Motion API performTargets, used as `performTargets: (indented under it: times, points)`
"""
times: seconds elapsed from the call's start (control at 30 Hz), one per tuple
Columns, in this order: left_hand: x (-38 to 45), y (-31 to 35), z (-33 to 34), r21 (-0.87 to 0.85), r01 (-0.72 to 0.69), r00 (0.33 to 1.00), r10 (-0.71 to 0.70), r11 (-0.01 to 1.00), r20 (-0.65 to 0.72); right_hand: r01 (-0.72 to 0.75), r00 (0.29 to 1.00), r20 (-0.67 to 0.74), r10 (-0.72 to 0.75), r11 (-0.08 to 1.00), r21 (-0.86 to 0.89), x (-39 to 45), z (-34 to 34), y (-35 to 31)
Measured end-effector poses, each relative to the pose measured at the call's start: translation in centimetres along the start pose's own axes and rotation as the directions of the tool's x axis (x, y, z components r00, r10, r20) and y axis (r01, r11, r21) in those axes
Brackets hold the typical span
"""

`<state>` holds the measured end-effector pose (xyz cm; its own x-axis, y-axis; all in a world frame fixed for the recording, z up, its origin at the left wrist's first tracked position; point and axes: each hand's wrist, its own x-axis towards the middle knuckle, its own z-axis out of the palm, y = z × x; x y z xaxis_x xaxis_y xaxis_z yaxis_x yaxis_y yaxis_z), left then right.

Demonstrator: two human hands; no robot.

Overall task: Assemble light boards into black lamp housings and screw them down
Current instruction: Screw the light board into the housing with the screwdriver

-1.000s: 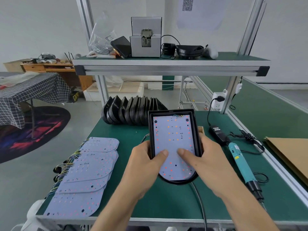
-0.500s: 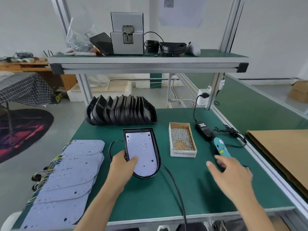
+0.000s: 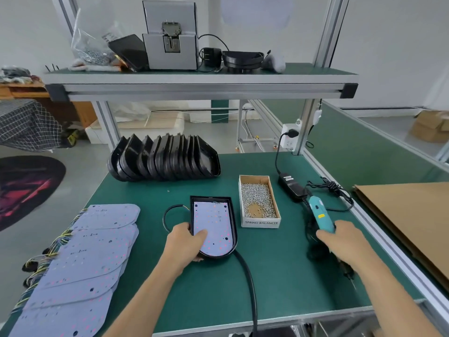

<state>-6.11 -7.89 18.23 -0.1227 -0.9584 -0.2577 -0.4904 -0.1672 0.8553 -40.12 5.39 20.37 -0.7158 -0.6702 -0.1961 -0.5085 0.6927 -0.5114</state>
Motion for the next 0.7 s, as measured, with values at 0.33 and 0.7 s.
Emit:
performTargets:
  times: [0.33,0.7]
  points:
    - [0.5,0.3,0.8,0.23,-0.065,0.997,0.071,0.971,-0.017,-0.028,0.966,-0.052,-0.254,-0.302,0.953,-3.4,1.1,-2.7]
    - [-0.1,4.6,0.1,0.519,-0.368,0.807,0.542,0.771,-0.234,-0.277,0.943,0.133,-0.304,-0.503,0.819,-2.5,7.2,-5.0]
